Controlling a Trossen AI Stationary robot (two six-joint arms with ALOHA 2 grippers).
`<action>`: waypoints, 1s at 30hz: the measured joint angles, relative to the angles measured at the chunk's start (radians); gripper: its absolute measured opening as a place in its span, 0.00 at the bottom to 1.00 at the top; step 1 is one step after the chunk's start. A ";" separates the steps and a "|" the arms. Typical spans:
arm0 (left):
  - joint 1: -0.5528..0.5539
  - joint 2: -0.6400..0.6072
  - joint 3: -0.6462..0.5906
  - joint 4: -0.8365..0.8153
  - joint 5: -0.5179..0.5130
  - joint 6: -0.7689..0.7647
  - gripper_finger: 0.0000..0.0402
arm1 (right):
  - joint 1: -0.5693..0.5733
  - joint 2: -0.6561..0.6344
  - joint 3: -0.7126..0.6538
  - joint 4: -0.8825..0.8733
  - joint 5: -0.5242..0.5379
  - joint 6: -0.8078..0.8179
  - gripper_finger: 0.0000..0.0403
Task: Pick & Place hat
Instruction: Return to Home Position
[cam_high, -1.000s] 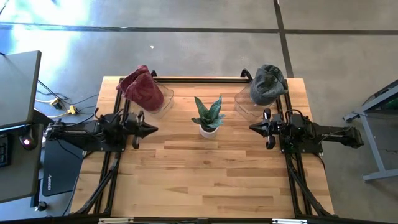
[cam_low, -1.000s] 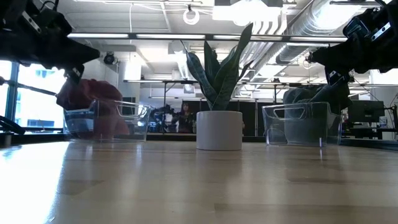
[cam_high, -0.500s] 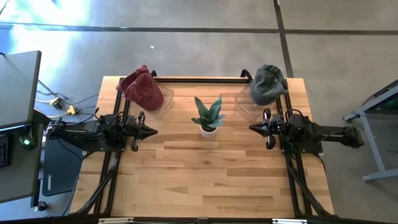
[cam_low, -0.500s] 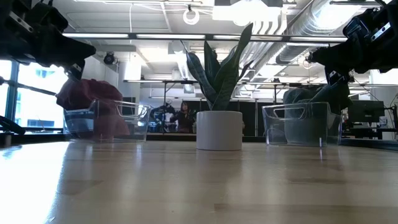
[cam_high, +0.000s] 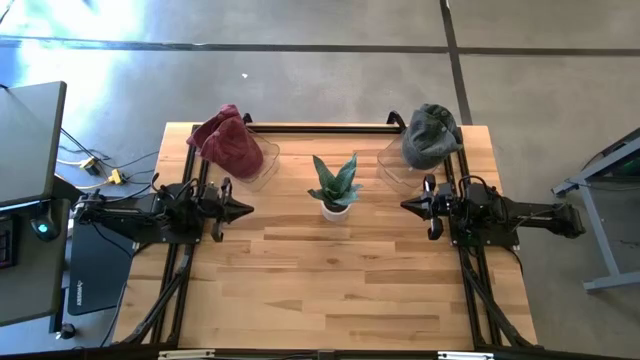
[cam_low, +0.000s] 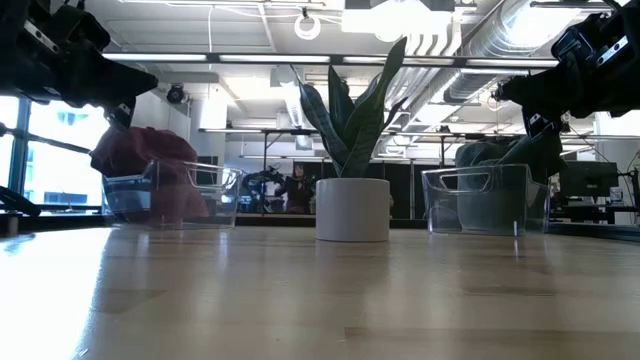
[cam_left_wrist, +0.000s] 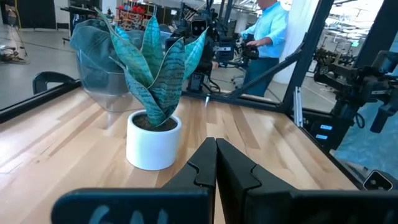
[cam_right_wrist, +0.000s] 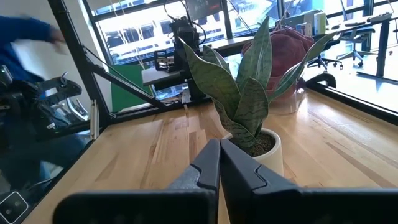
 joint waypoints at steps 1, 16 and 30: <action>0.000 0.000 0.000 0.000 0.000 0.000 0.00 | 0.000 0.000 0.000 0.000 0.000 0.000 0.02; 0.000 0.000 0.000 -0.001 0.000 0.000 0.00 | 0.000 0.000 0.000 0.000 0.000 0.000 0.03; 0.000 0.000 0.000 -0.001 0.001 -0.001 0.00 | 0.000 0.000 0.000 0.000 0.000 0.000 0.03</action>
